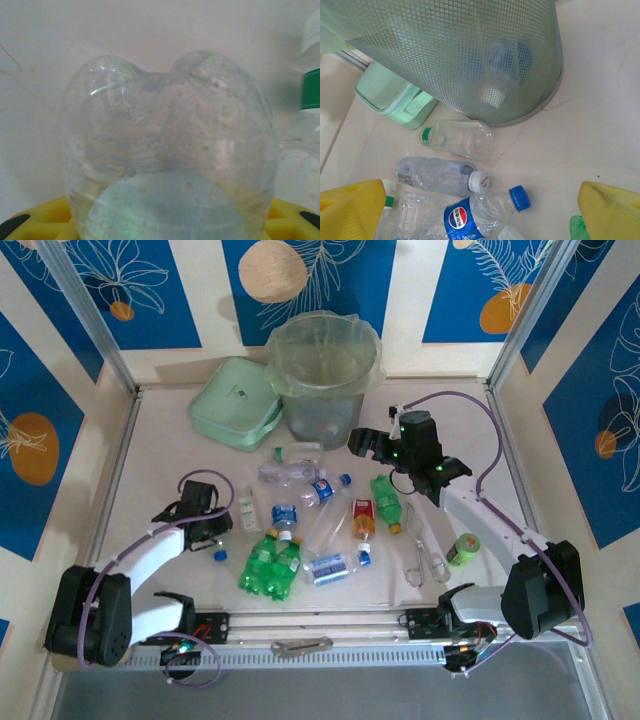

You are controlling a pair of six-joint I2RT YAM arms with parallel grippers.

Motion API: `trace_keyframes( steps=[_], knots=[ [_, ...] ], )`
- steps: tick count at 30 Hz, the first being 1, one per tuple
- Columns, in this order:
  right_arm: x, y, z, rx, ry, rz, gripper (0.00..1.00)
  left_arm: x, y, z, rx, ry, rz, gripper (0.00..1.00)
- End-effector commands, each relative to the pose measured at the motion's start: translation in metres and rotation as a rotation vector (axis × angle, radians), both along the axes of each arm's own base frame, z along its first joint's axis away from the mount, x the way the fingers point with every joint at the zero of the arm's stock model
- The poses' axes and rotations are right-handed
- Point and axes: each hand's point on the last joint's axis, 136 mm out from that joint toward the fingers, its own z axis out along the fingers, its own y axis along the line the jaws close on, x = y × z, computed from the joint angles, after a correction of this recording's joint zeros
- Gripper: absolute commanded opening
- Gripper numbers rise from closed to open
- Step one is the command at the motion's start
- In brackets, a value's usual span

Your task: Put the plastic bottles in the bin

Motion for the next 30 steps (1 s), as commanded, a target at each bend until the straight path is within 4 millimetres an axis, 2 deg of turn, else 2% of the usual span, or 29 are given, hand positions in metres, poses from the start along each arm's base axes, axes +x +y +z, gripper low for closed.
trace_keyframes(
  steps=[1,5,11,15,22,30],
  knots=[
    [0.004,0.002,0.009,0.024,-0.017,0.003,0.99,0.010,-0.003,0.027,-0.003,-0.075,-0.017,0.48],
    [0.004,0.001,0.007,0.028,-0.014,-0.001,0.99,0.026,-0.011,0.069,-0.046,-0.187,-0.037,0.47],
    [0.003,-0.002,0.003,0.048,-0.006,-0.011,0.99,0.062,-0.039,0.157,-0.165,-0.427,-0.096,0.46],
    [0.002,-0.006,-0.003,0.057,0.010,-0.021,0.99,0.085,-0.070,0.211,-0.234,-0.561,-0.163,0.46],
    [-0.004,-0.020,-0.013,0.071,0.026,-0.056,0.99,0.127,-0.131,0.294,-0.303,-0.758,-0.307,0.46],
    [-0.014,-0.031,-0.017,0.082,0.037,-0.069,0.99,0.186,-0.197,0.392,-0.396,-0.960,-0.463,0.47]
  ],
)
